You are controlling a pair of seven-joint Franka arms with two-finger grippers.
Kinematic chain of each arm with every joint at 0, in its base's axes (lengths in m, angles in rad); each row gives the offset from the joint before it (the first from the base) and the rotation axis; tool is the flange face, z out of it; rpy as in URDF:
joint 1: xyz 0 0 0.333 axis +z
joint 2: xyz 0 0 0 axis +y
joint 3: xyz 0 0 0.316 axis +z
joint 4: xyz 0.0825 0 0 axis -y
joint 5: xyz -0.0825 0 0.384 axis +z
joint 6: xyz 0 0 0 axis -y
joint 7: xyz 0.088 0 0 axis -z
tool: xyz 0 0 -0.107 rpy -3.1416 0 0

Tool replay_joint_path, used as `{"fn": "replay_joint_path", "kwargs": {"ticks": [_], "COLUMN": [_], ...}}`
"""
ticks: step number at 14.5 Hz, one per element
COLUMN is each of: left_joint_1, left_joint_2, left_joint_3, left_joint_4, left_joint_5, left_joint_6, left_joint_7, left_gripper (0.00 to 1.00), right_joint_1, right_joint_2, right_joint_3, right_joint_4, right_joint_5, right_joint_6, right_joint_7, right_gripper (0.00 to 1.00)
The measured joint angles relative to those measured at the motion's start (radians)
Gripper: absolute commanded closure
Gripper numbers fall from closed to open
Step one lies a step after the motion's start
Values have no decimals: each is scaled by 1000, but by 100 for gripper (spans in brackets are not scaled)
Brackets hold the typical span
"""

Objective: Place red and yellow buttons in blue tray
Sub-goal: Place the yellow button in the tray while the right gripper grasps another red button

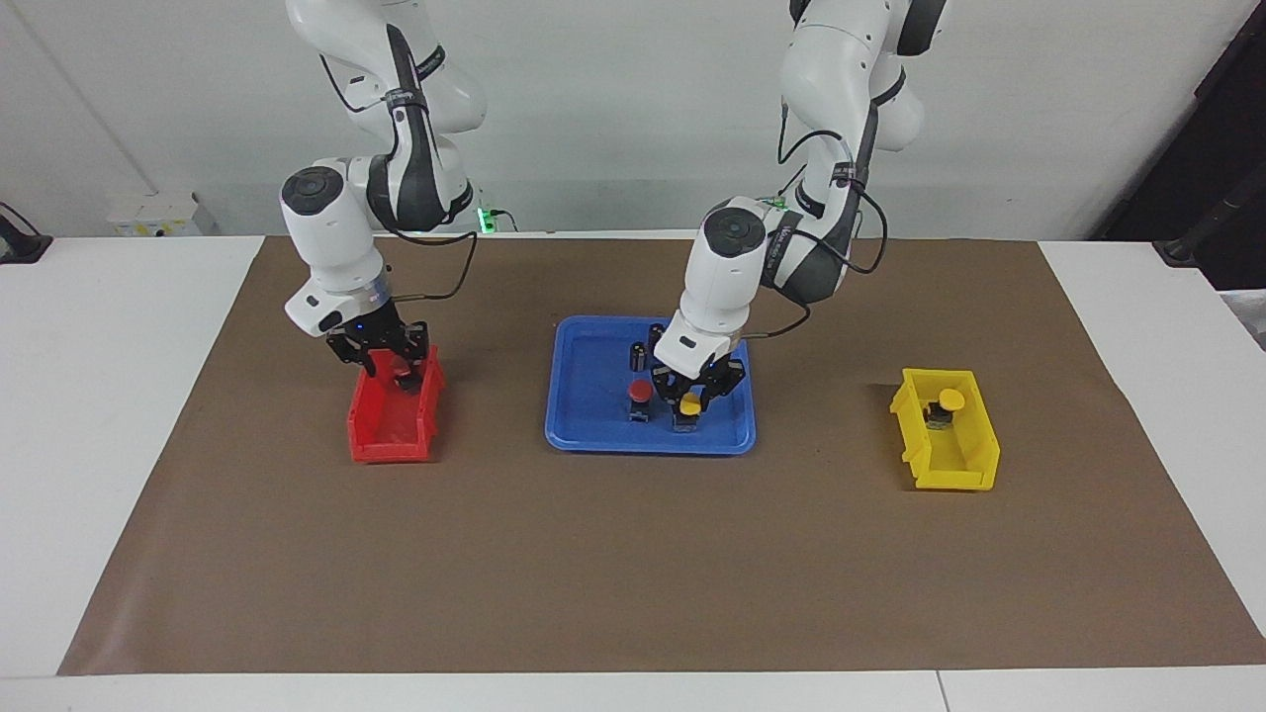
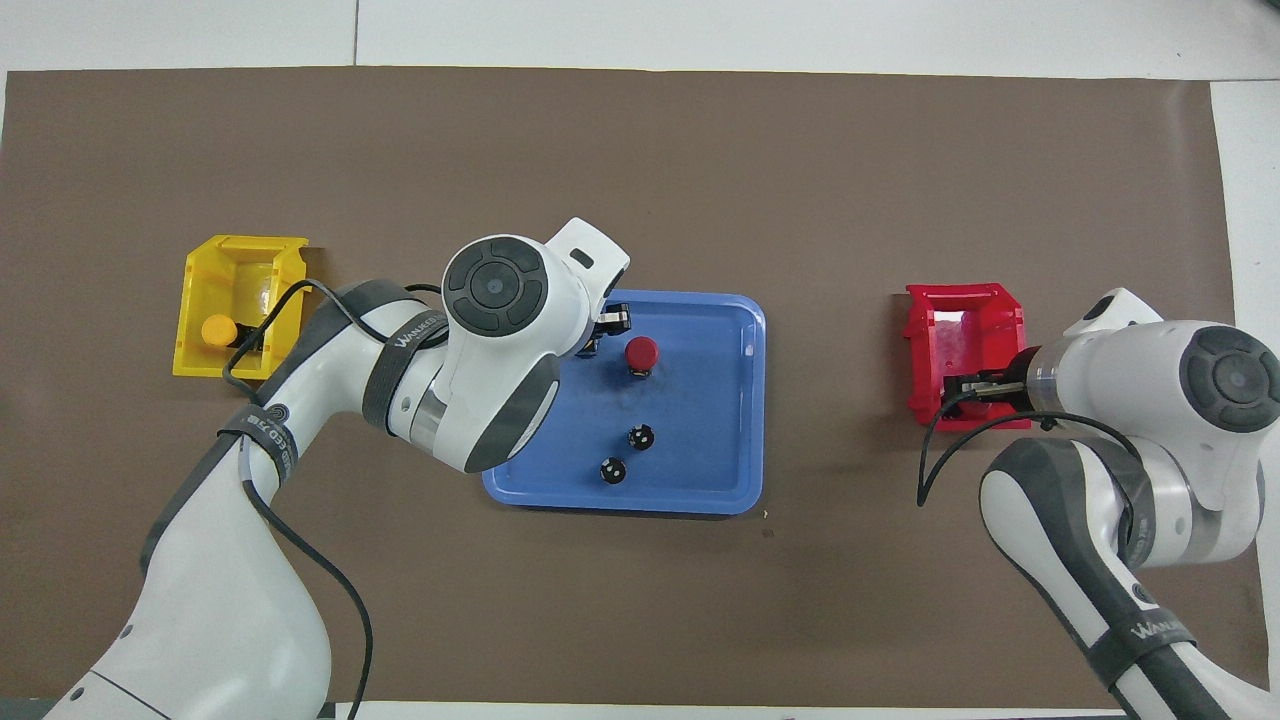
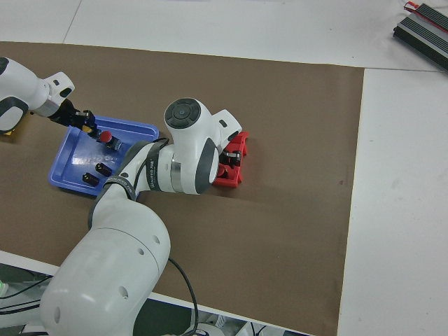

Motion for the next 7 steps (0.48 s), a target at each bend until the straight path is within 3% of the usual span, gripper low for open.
{"fn": "replay_joint_path", "kwargs": {"ticks": [3,7], "left_joint_1": [12,199], "left_joint_2": [-36,-196], "left_joint_3": [21,42], "left_joint_4": [18,58], "left_joint_5": [0,1], "left_joint_6": [-110,-369], "left_joint_7": [15,249], "left_gripper": [0,0], "right_joint_1": [0,1], "right_joint_2": [-3,-5], "right_joint_3": [1,2], "right_joint_4": [-17,-23], "right_joint_5": [0,0], "right_joint_6": [6,9], "right_joint_7": [0,-1], "right_gripper": [45,66]}}
